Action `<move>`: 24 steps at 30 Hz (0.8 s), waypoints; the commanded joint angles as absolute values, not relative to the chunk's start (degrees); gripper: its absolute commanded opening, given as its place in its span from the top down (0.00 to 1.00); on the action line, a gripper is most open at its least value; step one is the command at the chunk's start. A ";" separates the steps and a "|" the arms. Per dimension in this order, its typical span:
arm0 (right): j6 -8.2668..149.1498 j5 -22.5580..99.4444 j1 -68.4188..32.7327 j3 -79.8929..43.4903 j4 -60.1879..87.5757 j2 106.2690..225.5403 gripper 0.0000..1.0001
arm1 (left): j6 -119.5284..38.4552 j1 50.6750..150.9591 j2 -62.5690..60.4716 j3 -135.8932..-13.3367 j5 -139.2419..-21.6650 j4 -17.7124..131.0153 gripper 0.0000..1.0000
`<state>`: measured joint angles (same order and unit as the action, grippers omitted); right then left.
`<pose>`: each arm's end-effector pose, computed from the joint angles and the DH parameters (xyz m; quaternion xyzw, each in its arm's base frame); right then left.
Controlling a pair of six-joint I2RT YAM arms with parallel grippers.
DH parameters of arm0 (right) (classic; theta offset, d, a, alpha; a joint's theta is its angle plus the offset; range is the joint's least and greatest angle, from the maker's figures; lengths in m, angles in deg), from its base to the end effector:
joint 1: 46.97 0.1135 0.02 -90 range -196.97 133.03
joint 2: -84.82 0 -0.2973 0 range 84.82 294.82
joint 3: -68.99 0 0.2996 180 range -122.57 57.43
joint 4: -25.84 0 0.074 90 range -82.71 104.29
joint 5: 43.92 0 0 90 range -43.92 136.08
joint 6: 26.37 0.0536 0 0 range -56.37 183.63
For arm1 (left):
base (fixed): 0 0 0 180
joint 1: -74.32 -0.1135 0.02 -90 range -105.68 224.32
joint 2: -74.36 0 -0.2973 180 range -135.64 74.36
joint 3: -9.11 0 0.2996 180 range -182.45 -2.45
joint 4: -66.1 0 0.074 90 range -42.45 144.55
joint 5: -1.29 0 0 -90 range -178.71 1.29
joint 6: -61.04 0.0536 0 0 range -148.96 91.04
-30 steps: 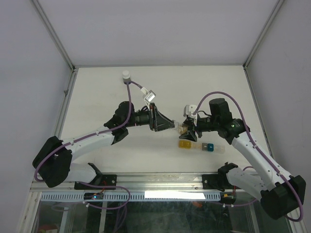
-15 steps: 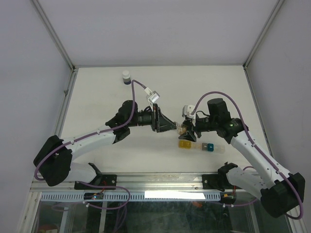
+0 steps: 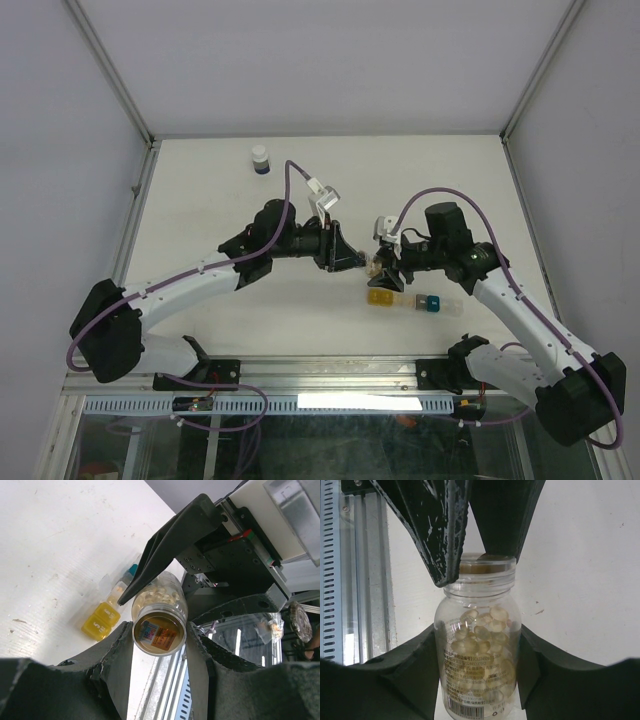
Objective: Sort the pills into containers
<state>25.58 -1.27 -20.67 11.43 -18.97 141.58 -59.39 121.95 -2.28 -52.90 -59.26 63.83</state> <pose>0.1941 0.1399 0.2897 -0.5817 0.6301 0.3311 0.3937 0.2209 -0.2813 0.2920 0.2659 0.7456 -0.5213 0.3188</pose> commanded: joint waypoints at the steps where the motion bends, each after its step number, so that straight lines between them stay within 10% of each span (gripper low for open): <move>1: 26.76 -1.17 -20.16 8.65 -16.50 141.52 1.00 | -57.30 123.31 -2.48 -56.80 -60.68 61.71 0.70; 24: 28.02 -7.80 -22.24 8.76 -16.34 139.88 1.00 | -39.73 123.89 -10.40 -60.75 -46.01 58.61 0.72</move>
<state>27.14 -0.68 -22.24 11.43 -23.14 141.58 -48.09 122.61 -8.10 -58.61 -53.54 58.76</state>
